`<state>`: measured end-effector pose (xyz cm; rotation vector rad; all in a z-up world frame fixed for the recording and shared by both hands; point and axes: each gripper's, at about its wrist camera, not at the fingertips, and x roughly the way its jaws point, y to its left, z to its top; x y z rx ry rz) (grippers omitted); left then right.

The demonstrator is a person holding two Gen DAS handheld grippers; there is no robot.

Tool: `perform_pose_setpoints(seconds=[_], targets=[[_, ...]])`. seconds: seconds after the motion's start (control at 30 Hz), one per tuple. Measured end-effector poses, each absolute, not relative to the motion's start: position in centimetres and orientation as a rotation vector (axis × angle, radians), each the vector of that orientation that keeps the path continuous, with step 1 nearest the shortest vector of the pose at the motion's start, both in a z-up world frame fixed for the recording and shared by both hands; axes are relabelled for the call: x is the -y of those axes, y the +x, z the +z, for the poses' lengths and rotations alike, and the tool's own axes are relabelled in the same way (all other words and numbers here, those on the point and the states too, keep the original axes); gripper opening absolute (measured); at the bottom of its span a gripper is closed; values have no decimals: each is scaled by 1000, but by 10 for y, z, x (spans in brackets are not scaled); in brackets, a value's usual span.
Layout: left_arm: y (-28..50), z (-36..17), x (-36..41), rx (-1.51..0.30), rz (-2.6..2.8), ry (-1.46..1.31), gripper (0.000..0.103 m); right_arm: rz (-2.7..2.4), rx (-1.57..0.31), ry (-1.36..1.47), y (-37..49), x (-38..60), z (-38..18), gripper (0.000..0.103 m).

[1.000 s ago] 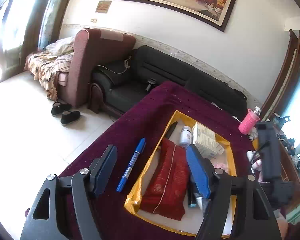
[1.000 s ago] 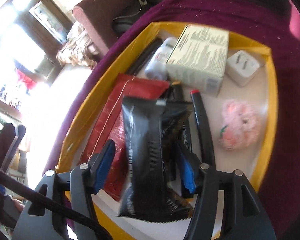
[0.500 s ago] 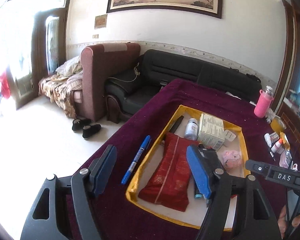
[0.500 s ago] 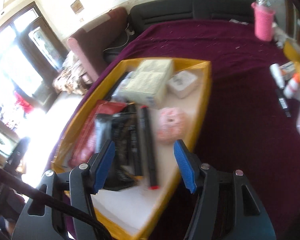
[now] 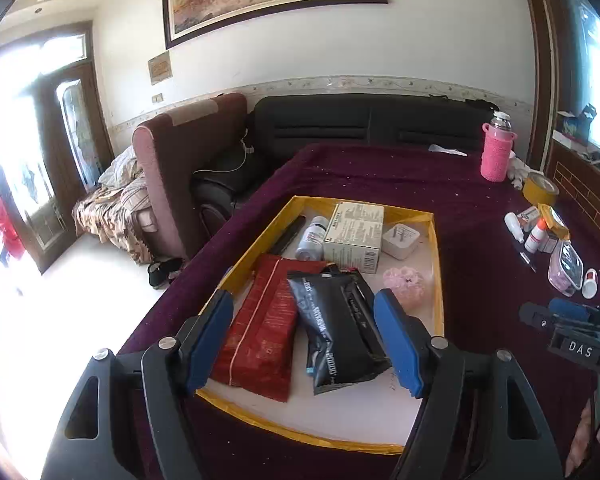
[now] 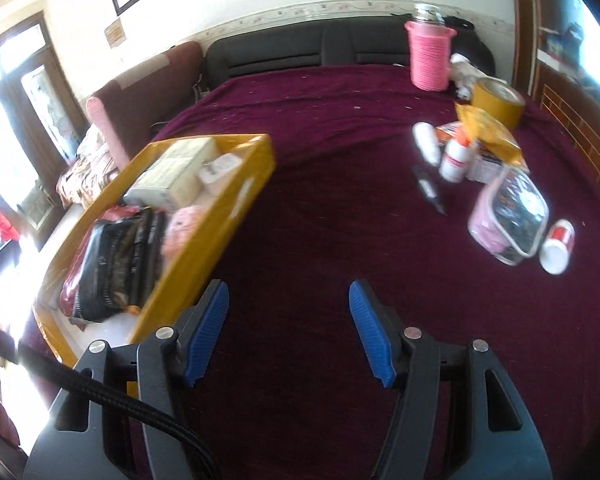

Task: Organize objects
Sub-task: 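Move both tools back from the tray toward the pile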

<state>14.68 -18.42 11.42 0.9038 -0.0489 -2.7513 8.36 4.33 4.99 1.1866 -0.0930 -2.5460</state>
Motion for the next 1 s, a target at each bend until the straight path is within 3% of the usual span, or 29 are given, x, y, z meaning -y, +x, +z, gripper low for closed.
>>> perform_pose_setpoints(seconds=[0.43, 0.7, 0.8, 1.0], targets=[[124, 105, 117, 220, -2782, 1004, 68, -2648, 261, 1210, 69, -137, 46, 62], [119, 95, 101, 177, -2858, 1066, 68, -2696, 389, 1206, 48, -188, 59, 62], [119, 90, 97, 152, -2904, 1084, 67, -2752, 456, 1201, 24, -213, 71, 69], [121, 90, 97, 142, -2963, 1070, 67, -2708, 477, 1339, -43, -221, 63, 70]])
